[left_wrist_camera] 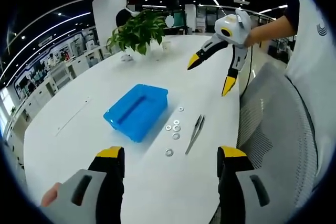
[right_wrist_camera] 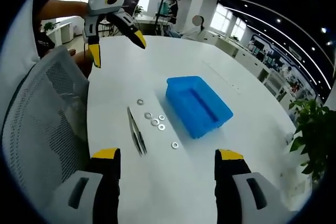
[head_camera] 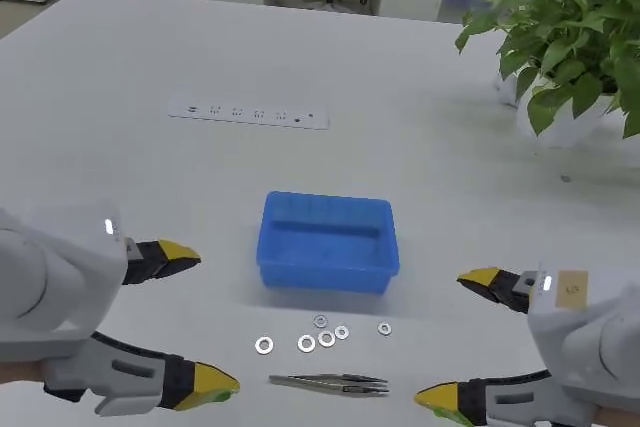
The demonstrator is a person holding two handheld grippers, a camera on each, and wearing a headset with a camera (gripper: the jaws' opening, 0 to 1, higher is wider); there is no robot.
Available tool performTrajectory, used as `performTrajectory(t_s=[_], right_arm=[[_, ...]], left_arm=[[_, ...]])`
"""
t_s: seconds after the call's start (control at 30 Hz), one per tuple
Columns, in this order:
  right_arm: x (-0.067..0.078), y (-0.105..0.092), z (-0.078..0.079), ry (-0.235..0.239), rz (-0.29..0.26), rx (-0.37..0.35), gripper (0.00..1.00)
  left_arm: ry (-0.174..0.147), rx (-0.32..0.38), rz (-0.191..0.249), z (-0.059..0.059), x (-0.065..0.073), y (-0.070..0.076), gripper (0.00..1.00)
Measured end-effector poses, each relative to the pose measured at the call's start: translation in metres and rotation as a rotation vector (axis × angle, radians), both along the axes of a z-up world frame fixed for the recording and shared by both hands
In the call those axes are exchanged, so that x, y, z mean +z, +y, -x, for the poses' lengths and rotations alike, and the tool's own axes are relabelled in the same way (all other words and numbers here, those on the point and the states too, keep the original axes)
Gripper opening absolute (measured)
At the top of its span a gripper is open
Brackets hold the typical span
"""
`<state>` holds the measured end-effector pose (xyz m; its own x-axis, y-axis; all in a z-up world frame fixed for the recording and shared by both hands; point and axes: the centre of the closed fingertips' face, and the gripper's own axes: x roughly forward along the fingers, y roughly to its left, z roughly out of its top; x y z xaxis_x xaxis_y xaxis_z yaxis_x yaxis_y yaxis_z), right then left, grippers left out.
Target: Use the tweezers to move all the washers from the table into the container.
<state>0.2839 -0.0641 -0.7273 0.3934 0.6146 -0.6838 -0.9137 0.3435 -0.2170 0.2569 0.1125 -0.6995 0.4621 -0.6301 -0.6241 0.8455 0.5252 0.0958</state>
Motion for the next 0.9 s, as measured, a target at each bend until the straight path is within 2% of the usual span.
performTrajectory(t_s=[0.13, 0.27, 0.53, 0.9], right_arm=[[0.001, 0.0, 0.003, -0.002, 0.002, -0.002, 0.74], [0.001, 0.001, 0.004, -0.003, 0.001, 0.002, 0.74], [0.002, -0.007, 0.002, -0.006, 0.01, -0.015, 0.74], [0.0, -0.012, -0.006, -0.001, 0.008, -0.039, 0.73]], left_arm=[[0.005, 0.013, 0.03, 0.0, 0.003, -0.001, 0.77], [0.003, 0.008, 0.023, 0.0, 0.003, 0.0, 0.77], [0.006, 0.02, 0.043, -0.004, 0.003, -0.001, 0.77], [0.02, 0.022, 0.029, -0.004, -0.004, 0.002, 0.77]])
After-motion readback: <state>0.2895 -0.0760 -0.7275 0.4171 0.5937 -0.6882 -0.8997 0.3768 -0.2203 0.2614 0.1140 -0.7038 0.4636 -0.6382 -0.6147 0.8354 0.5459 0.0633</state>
